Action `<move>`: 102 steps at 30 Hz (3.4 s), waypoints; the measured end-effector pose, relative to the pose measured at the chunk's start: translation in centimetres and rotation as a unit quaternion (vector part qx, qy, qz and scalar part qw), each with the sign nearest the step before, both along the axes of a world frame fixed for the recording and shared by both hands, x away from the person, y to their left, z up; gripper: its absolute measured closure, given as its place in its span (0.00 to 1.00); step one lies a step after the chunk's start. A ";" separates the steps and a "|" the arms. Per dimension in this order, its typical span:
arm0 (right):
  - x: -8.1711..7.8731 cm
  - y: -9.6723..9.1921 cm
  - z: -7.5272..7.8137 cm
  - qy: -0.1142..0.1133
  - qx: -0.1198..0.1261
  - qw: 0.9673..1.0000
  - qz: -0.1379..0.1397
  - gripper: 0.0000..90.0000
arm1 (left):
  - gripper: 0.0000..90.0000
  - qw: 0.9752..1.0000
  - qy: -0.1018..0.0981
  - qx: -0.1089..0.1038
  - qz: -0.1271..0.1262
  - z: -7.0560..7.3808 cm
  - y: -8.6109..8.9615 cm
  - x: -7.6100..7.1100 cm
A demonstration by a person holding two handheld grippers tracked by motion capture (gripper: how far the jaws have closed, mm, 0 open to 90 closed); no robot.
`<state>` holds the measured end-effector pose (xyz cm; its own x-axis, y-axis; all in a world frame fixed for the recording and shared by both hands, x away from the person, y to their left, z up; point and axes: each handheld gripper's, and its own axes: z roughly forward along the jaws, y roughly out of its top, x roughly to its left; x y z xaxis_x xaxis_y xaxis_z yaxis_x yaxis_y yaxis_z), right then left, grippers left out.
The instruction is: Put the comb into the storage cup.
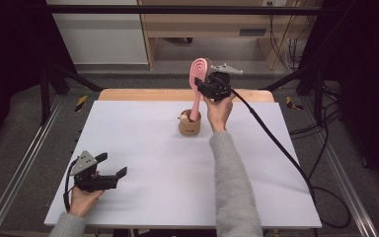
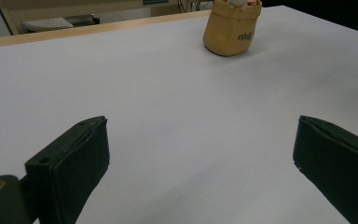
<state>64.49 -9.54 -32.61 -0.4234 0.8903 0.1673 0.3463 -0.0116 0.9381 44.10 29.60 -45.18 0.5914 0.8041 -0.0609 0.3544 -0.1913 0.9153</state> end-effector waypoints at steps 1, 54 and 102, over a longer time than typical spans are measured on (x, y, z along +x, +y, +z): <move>0.0 0.0 0.0 0.001 0.000 1.000 -0.001 0.72 | 0.04 1.000 0.000 0.000 0.000 0.0 0.0 0.0; 0.6 0.3 -4.7 0.053 -0.005 0.998 -0.018 0.71 | 0.04 1.000 -0.001 0.000 0.000 0.1 -0.1 0.0; 0.6 -1.0 -4.4 0.022 -0.049 0.998 -0.012 0.49 | 0.04 1.000 -0.001 0.001 0.000 0.1 -0.1 0.0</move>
<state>65.12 -10.59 -37.04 -0.3962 0.9130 0.0969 0.3884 0.0710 0.9188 44.08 29.49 -45.10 0.5917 0.8041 -0.0579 0.3524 -0.1934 0.9156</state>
